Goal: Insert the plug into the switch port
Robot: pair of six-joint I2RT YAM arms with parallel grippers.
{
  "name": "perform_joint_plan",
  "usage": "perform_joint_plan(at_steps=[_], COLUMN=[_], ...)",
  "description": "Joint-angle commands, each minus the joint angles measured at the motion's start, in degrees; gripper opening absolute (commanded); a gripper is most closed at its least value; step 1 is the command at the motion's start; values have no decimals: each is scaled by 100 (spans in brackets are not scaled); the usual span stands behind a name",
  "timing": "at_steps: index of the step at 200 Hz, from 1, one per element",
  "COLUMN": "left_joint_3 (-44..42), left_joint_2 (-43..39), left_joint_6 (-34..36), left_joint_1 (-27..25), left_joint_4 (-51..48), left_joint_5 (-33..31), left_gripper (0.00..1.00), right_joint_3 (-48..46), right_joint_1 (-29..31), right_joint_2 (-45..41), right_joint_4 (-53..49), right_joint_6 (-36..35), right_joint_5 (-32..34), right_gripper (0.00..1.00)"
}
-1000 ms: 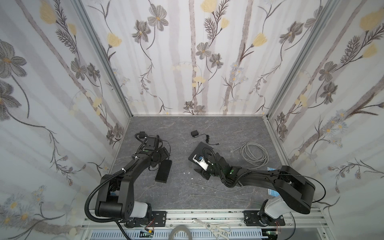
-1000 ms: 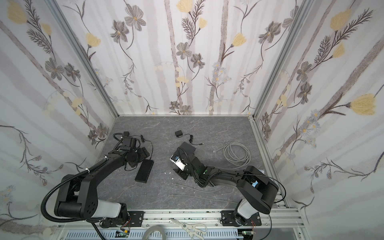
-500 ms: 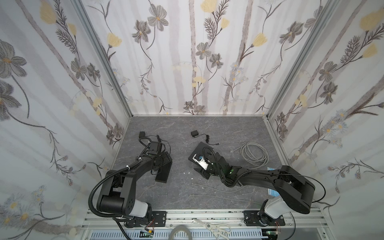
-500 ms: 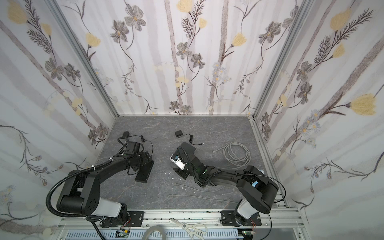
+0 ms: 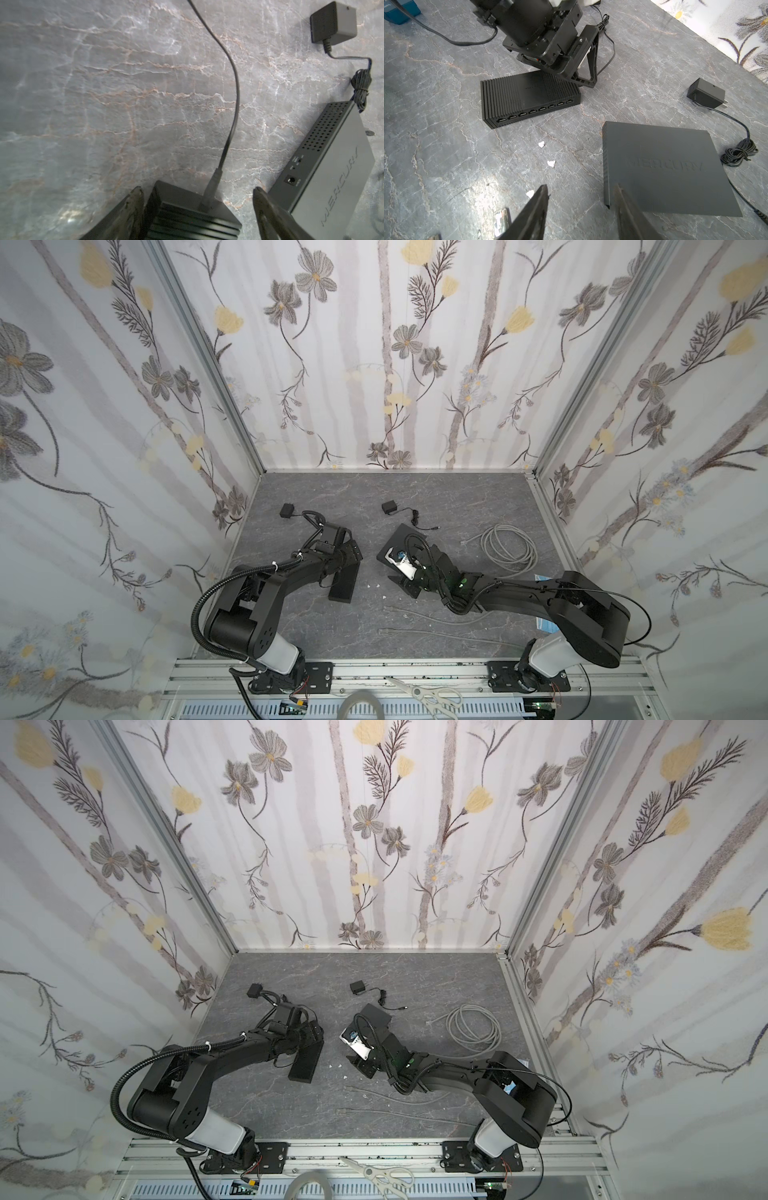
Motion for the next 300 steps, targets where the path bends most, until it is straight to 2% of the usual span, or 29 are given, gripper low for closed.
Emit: perform_joint_plan(at_steps=[1, 54, 97, 157, 173, 211, 274, 300], left_joint_3=[-81, 82, 374, 452, 516, 673, 795, 806], left_joint_2=[4, 73, 485, 633, 607, 546, 537, 490], left_joint_6=[-278, 19, 368, 608, 730, 873, 1300, 1354], left_joint_1=[-95, -220, -229, -281, -316, -434, -718, -831], left_joint_4=[-729, -944, -1402, -1437, -1561, -1809, -2415, -2536], left_joint_5=[166, 71, -403, -428, -457, -354, -665, -757], left_gripper=[84, 82, 80, 72, 73, 84, 83, 78], right_joint_3=[49, 58, 93, 84, 80, 102, 134, 137], right_joint_1=[4, 5, 21, 23, 19, 15, 21, 22], right_joint_2=[13, 51, 87, 82, 75, 96, 145, 145], right_joint_4=[118, 118, 74, 70, 65, 62, 30, 30], right_joint_6=[-18, -27, -49, -68, -67, -74, -90, -83], right_joint_5=[70, 13, -20, 25, 33, 43, 7, -3], right_gripper=[52, 51, 50, 50, 50, 50, 51, 51])
